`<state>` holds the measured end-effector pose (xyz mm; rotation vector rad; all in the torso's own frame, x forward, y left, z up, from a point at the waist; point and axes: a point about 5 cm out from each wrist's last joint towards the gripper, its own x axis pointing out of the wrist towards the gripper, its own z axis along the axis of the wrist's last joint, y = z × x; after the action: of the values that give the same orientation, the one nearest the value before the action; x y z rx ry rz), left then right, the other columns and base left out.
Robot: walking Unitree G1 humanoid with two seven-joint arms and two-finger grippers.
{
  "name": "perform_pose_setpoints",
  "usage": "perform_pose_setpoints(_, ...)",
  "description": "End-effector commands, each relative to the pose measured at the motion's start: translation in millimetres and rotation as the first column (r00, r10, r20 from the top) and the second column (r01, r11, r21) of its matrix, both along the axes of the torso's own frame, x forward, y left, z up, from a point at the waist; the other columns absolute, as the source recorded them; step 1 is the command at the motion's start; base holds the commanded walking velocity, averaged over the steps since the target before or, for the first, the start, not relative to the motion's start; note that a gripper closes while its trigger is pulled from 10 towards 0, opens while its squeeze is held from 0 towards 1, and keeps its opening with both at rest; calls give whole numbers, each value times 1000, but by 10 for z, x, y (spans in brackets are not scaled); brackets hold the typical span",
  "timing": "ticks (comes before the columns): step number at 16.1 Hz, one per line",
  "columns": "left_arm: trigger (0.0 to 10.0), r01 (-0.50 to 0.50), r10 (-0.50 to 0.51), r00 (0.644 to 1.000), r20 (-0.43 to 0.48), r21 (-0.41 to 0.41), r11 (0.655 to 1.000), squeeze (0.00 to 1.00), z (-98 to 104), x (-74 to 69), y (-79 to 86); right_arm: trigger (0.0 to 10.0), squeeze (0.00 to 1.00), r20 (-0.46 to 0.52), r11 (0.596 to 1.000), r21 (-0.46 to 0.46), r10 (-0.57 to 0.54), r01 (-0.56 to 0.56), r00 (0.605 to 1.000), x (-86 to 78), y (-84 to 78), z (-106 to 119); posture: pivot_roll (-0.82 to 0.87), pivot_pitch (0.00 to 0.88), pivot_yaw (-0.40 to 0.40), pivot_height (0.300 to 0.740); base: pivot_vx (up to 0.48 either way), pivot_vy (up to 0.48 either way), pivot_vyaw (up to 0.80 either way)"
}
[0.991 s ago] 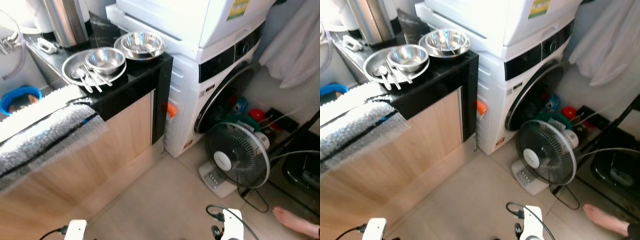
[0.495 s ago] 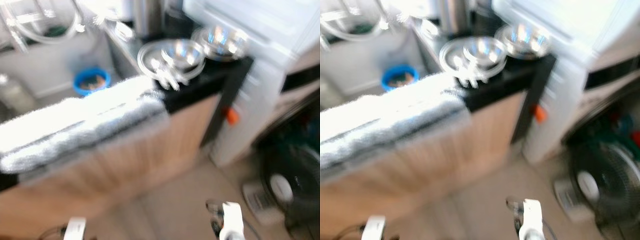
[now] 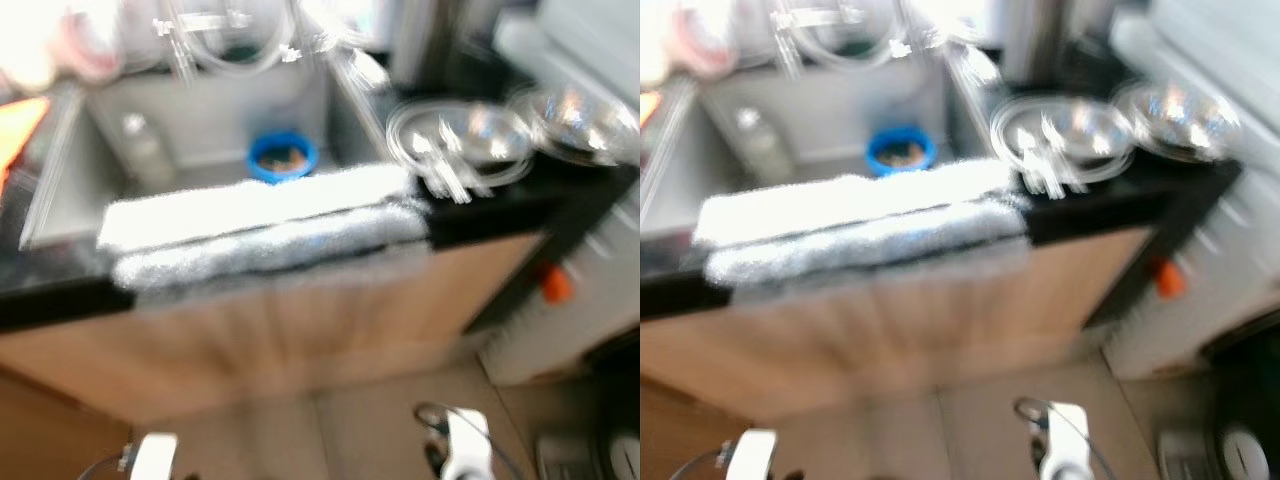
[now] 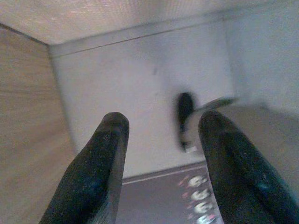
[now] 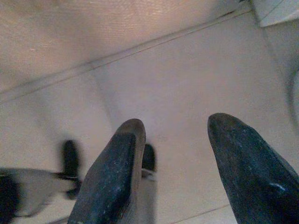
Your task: Kitchen organization
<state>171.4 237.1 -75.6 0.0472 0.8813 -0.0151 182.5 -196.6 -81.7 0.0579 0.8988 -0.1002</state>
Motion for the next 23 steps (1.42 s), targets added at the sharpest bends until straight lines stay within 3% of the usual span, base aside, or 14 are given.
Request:
perform_pose_setpoints(1,10000,-11,11,999,-50,7,1000,0,-58,-157,51,10000,0,-11,1000,13,9,-9,1000,-37,53,-25,61,98,-28,740,0,0,800)
perform_pose_setpoints(4,10000,-11,11,999,-50,7,1000,0,-61,-157,41,10000,0,-7,1000,8,11,-11,1000,-17,37,-14,58,83,-32,740,0,0,706)
perform_pose_setpoints(14,10000,-14,14,998,-57,1,1000,0,-83,-180,-3,10000,0,-4,1000,-21,18,-18,1000,-18,-1,-7,51,47,-40,740,0,0,0)
perform_pose_setpoints(21,10000,29,-27,999,-20,61,998,0,-51,-171,50,10000,0,109,996,-43,88,-83,990,33,6,59,33,63,-13,740,0,0,0)
perform_pose_setpoints(23,10000,9,-13,999,39,85,996,0,-22,-158,67,10000,0,203,993,-60,116,-106,972,59,-24,126,39,75,-13,740,0,0,0)
